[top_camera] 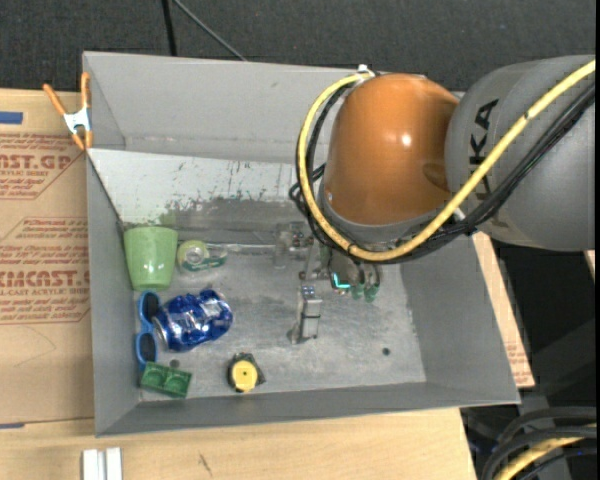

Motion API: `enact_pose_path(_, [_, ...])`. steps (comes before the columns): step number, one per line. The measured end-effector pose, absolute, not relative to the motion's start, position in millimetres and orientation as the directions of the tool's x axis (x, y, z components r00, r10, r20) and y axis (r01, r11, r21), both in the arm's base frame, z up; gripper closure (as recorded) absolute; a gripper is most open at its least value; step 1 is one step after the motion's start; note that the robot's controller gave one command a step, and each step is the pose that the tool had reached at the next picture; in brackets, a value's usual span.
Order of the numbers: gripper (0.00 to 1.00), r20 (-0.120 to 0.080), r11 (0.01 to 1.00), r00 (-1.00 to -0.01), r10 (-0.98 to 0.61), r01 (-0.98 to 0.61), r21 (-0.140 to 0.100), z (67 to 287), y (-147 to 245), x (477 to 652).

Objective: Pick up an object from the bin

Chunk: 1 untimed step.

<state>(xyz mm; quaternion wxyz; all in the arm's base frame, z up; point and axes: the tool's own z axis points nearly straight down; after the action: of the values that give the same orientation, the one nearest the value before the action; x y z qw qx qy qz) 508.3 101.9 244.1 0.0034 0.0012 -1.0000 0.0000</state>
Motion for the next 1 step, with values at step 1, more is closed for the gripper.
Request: enact_pose_path(1, [0.0, 0.005, 0.984, -0.984, -0.178, -0.178, 0.001, 138.1, 126.3, 531.3])
